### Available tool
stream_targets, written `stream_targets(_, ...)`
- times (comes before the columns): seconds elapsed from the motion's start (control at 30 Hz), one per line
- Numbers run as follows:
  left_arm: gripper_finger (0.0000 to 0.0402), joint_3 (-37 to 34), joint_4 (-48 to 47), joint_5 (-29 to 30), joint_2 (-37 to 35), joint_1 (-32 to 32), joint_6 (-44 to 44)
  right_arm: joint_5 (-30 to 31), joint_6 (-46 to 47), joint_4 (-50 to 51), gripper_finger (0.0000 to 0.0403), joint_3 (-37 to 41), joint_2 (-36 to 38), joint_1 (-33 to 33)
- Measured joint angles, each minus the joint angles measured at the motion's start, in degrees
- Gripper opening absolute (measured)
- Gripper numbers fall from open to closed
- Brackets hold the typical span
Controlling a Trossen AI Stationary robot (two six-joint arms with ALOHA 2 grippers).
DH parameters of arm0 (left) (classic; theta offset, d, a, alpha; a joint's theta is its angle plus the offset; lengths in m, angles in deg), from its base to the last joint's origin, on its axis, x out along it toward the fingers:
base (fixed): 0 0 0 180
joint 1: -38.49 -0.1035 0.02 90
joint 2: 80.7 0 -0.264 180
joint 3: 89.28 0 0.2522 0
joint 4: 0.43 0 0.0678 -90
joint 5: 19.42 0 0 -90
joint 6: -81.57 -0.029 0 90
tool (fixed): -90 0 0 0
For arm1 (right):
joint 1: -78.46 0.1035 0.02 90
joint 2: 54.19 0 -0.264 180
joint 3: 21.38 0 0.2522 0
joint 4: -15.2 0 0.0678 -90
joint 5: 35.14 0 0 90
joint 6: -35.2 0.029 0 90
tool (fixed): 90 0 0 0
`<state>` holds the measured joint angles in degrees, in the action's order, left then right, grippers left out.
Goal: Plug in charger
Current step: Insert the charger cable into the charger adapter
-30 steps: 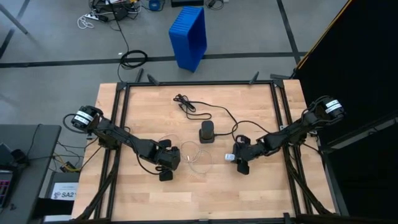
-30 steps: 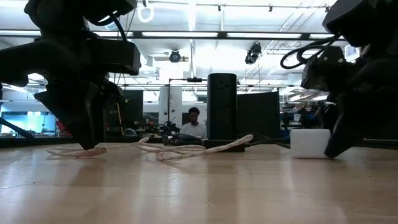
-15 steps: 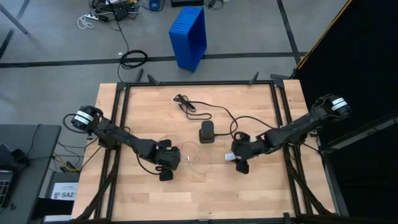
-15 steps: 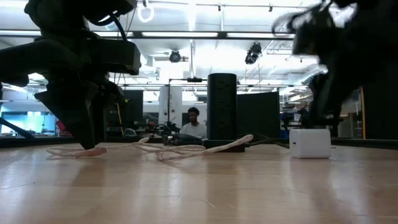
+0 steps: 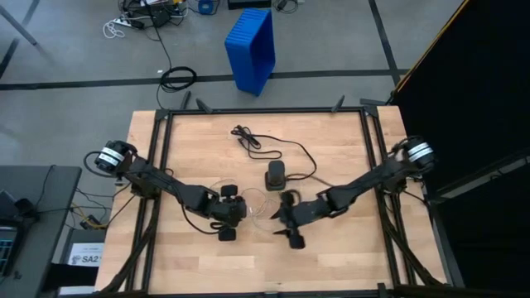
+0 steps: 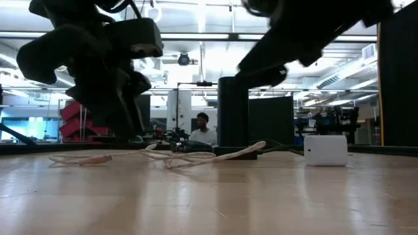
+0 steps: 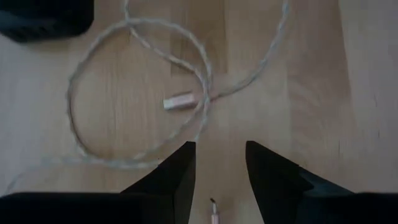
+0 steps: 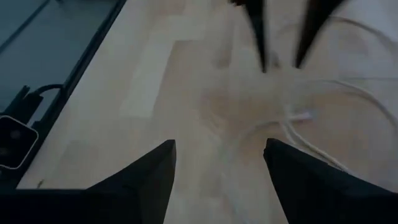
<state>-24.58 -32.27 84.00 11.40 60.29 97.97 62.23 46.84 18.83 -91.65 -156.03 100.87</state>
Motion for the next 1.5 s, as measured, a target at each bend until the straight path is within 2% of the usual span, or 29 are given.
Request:
stream_targets(0.13, 0.0125, -0.02, 2.34, 0.24, 0.0, 0.0, -2.19, -0.15, -1.04, 1.34, 0.0214, -5.91, -5.54, -1.17)
stream_targets(0.33, 0.0125, -0.02, 3.98, 2.33, 0.2, -0.04, -4.2, -0.9, 1.2, 9.83, 0.0205, -10.96, -11.72, -3.47)
stream_targets(0.5, 0.0125, -0.07, 4.06, 2.13, 1.63, -0.37, -5.08, -4.09, 2.71, 10.14, 0.0202, -11.44, -14.23, -3.86)
stream_targets(0.67, 0.0125, -0.07, 5.5, 1.92, 4.4, -1.0, -6.6, -3.97, 3.37, 11.22, 0.0191, -11.44, -14.31, -3.98)
stream_targets(0.83, 0.0125, 0.0, 6.33, 1.89, 7.37, -2.52, -7.19, -4.02, 3.38, 13.01, 0.014, -11.44, -14.31, -4.56)
stream_targets(0.97, 0.0125, 0.04, 6.53, 1.69, 7.7, -3.38, -7.19, -5.44, 3.75, 15.22, 0.0077, -11.61, -14.14, -5.11)
stream_targets(1.1, 0.0113, 0.02, 6.41, 1.97, 7.46, -3.54, -8.17, -9.49, 1.79, 15.54, 0.0011, -11.65, -14.1, -5.39)
stream_targets(1.5, 0.0025, -0.07, -1.31, 6.4, 5.98, -4.14, -6.27, -16.41, -5.83, 17.03, 0.0, -11.3, -12.6, -2.54)
